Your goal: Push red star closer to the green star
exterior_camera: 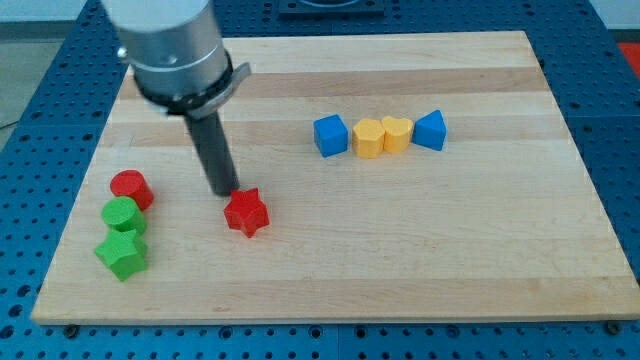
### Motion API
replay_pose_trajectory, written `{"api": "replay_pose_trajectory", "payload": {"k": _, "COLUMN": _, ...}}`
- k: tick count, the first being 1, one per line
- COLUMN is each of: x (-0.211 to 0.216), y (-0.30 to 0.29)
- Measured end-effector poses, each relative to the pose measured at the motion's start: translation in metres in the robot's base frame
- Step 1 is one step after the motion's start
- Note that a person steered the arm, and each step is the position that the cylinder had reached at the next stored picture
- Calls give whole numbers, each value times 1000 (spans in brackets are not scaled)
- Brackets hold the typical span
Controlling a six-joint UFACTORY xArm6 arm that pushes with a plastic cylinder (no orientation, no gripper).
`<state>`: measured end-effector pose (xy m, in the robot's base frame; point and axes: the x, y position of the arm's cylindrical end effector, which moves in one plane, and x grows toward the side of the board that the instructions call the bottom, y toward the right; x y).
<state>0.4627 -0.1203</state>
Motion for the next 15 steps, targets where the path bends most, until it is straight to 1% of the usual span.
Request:
{"api": "replay_pose_trajectory", "payload": {"k": 1, "x": -6, "y": 47}}
{"api": "replay_pose_trajectory", "payload": {"k": 2, "x": 41, "y": 63}}
{"api": "replay_pose_trajectory", "payload": {"k": 3, "x": 68, "y": 22}}
{"api": "replay_pose_trajectory", "payload": {"k": 4, "x": 73, "y": 6}}
{"api": "replay_pose_trajectory", "payload": {"k": 5, "x": 42, "y": 37}}
{"api": "replay_pose_trajectory", "payload": {"k": 6, "x": 25, "y": 19}}
{"api": "replay_pose_trajectory", "payload": {"k": 7, "x": 28, "y": -1}}
{"api": "replay_pose_trajectory", "payload": {"k": 9, "x": 82, "y": -12}}
{"api": "replay_pose_trajectory", "payload": {"k": 10, "x": 93, "y": -15}}
{"api": "replay_pose_trajectory", "payload": {"k": 11, "x": 91, "y": 21}}
{"api": "replay_pose_trajectory", "payload": {"k": 12, "x": 92, "y": 28}}
{"api": "replay_pose_trajectory", "payload": {"k": 14, "x": 93, "y": -51}}
{"api": "replay_pose_trajectory", "payload": {"k": 15, "x": 95, "y": -54}}
